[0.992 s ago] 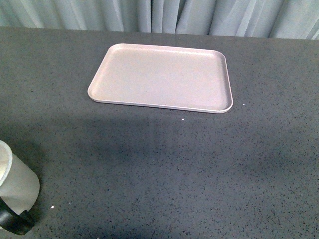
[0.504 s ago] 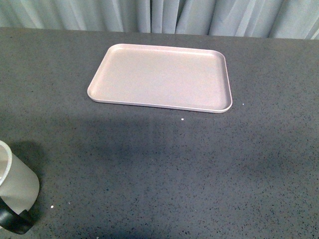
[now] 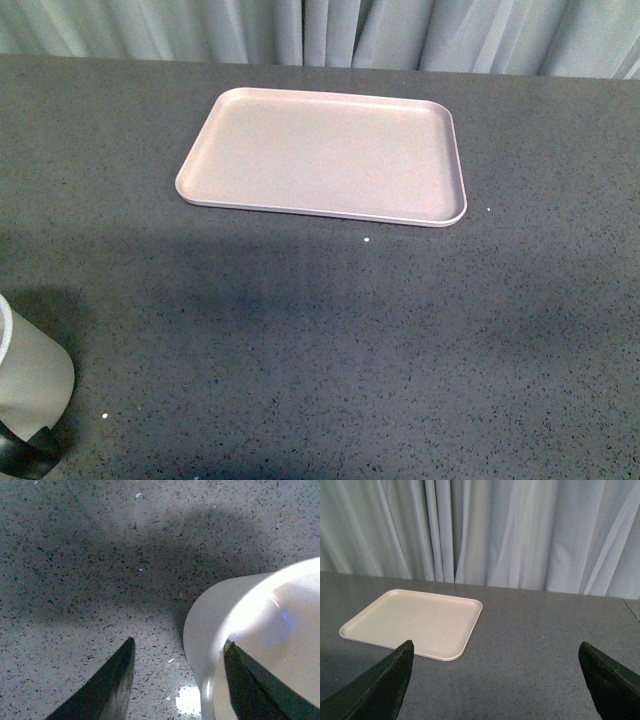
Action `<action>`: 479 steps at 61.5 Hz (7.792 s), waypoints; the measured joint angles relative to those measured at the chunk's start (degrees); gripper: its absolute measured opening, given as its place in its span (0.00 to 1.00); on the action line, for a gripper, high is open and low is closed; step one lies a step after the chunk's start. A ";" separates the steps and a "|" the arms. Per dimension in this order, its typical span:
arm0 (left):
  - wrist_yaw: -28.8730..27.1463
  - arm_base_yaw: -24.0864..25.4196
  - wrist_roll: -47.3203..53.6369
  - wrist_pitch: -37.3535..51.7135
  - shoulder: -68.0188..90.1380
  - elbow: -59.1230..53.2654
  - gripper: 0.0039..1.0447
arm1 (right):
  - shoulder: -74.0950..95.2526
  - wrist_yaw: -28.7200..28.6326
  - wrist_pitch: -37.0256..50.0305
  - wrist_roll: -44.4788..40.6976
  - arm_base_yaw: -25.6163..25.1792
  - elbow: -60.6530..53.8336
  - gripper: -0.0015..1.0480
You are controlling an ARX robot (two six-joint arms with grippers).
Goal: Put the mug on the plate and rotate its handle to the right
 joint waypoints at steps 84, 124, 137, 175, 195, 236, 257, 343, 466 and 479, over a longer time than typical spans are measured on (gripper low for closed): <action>-12.13 -33.55 -29.62 -20.37 37.29 59.84 0.02 | 0.00 0.00 0.00 0.00 0.00 0.00 0.91; -15.43 -36.35 -31.58 -26.38 49.05 74.71 0.02 | 0.00 0.00 0.00 0.00 0.00 0.00 0.91; -16.15 -36.37 -31.54 -27.71 51.47 77.11 0.02 | 0.00 0.00 0.00 0.00 0.00 0.00 0.91; -15.06 -36.61 -29.81 -24.96 51.60 76.56 0.65 | 0.00 0.00 0.00 0.00 0.00 0.00 0.91; -11.45 -32.81 -24.83 -3.80 32.09 56.24 0.91 | 0.00 0.00 0.00 0.00 0.00 0.00 0.91; -16.76 -17.44 -6.84 52.04 -8.72 -3.37 0.01 | 0.00 0.00 -0.02 0.00 0.00 0.00 0.91; -12.55 -12.87 -6.80 48.46 -21.81 -13.03 0.01 | 0.00 0.00 -0.02 0.00 0.00 0.00 0.91; -7.08 -7.32 -6.69 13.07 -65.92 -20.46 0.01 | 0.00 0.00 -0.02 0.00 0.00 0.00 0.91; -7.08 -7.28 -6.49 0.52 -77.44 -20.44 0.91 | 116.48 -6.67 -9.31 8.63 9.01 80.48 0.91; -7.08 -7.28 -6.49 0.52 -77.46 -20.44 0.91 | 118.42 -6.19 -10.36 8.81 10.58 81.88 0.91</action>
